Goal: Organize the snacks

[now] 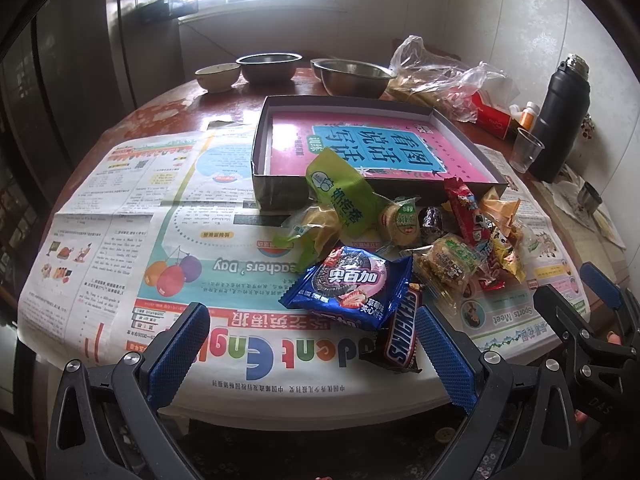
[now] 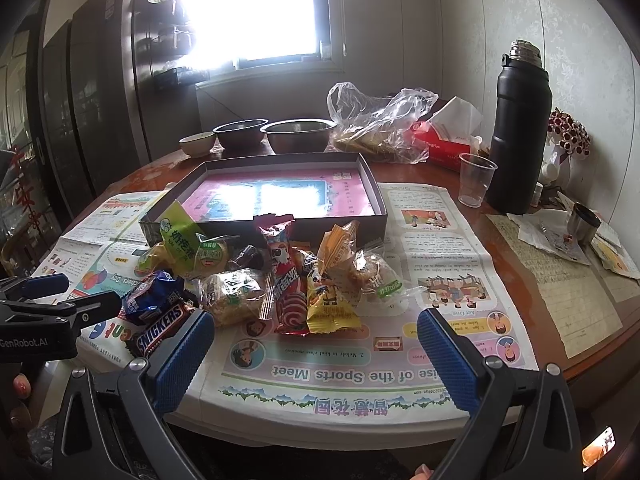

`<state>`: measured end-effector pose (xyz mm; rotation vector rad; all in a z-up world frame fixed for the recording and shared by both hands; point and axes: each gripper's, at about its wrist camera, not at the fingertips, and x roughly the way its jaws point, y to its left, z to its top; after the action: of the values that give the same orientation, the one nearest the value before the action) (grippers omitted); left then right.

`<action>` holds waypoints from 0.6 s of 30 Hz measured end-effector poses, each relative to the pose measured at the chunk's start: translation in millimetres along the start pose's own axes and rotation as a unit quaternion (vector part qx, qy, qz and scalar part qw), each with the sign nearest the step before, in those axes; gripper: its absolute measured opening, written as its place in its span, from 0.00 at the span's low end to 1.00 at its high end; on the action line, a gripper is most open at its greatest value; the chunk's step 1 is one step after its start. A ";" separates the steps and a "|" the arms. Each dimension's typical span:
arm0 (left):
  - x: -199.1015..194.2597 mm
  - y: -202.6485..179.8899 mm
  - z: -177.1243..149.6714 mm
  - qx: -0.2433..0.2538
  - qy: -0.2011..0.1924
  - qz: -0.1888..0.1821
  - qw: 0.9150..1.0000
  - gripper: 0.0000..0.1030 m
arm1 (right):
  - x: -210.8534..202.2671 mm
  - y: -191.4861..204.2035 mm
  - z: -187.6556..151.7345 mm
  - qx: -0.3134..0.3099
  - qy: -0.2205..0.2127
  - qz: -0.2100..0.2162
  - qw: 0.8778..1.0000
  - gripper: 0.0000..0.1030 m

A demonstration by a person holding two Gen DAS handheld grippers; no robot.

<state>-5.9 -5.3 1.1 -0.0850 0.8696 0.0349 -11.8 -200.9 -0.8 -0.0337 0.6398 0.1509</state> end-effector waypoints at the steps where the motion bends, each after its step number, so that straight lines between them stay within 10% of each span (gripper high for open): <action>1: 0.0 0.0 0.0 0.000 0.000 0.000 1.000 0.99 | 0.1 -0.1 -0.2 0.000 0.000 0.000 1.000 0.99; 18: 7.1 6.7 0.3 -0.005 0.008 0.000 1.000 0.99 | 4.5 -4.0 -2.8 0.008 0.005 0.001 1.000 0.99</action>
<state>-1.5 1.4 -4.6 -0.0950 0.8849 0.0394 -9.3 -204.5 -5.8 -0.0178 0.6517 0.1483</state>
